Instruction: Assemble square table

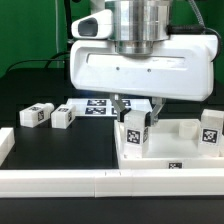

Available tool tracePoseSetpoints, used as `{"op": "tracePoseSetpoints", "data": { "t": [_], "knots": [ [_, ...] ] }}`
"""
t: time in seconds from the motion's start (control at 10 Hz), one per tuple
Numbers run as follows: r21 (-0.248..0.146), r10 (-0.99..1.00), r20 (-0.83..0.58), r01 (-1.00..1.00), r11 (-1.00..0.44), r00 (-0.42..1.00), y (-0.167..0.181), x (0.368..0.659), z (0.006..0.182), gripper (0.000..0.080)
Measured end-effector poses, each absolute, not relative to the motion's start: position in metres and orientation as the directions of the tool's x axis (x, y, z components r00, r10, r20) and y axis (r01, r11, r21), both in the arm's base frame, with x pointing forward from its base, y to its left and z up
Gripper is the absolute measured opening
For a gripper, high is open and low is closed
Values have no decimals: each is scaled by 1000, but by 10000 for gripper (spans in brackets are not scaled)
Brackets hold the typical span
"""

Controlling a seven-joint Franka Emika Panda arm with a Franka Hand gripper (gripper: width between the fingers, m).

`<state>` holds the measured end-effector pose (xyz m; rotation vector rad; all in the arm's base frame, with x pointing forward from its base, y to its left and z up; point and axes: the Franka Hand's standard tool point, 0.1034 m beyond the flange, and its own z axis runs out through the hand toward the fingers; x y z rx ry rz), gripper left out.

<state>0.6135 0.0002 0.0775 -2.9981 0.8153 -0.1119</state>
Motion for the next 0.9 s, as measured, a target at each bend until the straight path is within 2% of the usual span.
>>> {"op": "tracePoseSetpoints", "data": {
  "t": [0.3, 0.4, 0.6, 0.7, 0.8, 0.9],
  "knots": [
    [-82, -742, 53, -737, -670, 669, -1, 614, 78, 285],
    [-88, -834, 39, -830, -551, 550, -1, 614, 78, 285],
    [-91, -856, 34, -851, -517, 517, -1, 614, 78, 306],
    [-90, -846, 35, -842, -532, 532, -1, 614, 77, 479],
    [-87, -824, 38, -819, -567, 566, -1, 614, 77, 479],
    [-79, -777, 44, -773, -630, 628, -1, 614, 78, 598]
  ]
}}
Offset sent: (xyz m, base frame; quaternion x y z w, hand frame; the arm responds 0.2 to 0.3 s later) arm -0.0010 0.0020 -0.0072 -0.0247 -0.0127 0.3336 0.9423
